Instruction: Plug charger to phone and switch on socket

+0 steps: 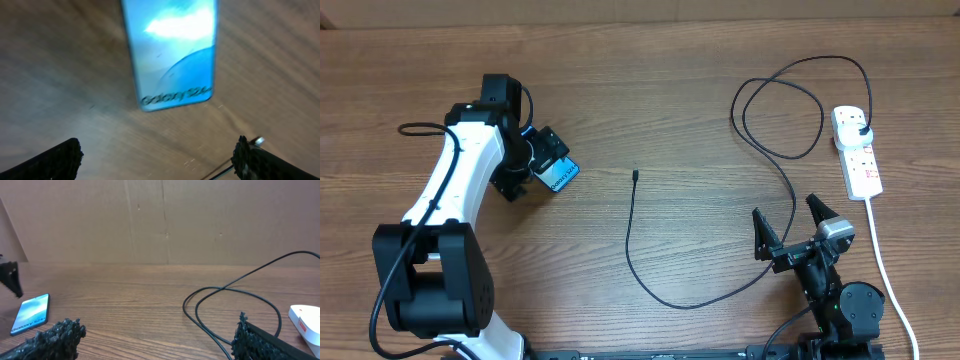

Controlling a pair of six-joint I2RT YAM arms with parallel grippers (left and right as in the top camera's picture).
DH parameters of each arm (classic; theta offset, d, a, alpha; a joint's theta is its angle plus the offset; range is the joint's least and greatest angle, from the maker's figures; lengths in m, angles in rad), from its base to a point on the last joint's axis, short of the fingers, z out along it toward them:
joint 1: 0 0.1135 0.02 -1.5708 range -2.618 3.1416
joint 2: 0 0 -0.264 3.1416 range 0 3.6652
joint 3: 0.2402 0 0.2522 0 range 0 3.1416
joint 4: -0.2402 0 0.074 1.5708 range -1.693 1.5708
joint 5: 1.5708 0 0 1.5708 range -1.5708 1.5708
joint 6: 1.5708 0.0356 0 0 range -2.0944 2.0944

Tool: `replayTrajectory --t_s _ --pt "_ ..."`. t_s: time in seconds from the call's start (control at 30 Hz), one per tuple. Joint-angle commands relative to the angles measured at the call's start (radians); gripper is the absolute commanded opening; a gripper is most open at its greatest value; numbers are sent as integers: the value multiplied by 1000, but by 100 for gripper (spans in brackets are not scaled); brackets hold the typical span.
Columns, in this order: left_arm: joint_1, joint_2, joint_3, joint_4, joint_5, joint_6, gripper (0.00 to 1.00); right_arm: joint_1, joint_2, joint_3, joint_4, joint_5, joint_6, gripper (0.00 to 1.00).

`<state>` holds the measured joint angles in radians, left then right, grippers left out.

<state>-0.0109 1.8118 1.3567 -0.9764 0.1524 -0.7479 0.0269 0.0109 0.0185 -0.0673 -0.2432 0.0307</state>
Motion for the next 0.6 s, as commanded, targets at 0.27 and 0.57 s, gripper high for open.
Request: replayTrajectory --t_s 0.27,0.57 --pt "13 16 222 -79 51 -43 100 5 -8 -11 6 11 7 100" --pt "85 109 353 -192 99 -87 100 5 -8 -11 6 11 7 100"
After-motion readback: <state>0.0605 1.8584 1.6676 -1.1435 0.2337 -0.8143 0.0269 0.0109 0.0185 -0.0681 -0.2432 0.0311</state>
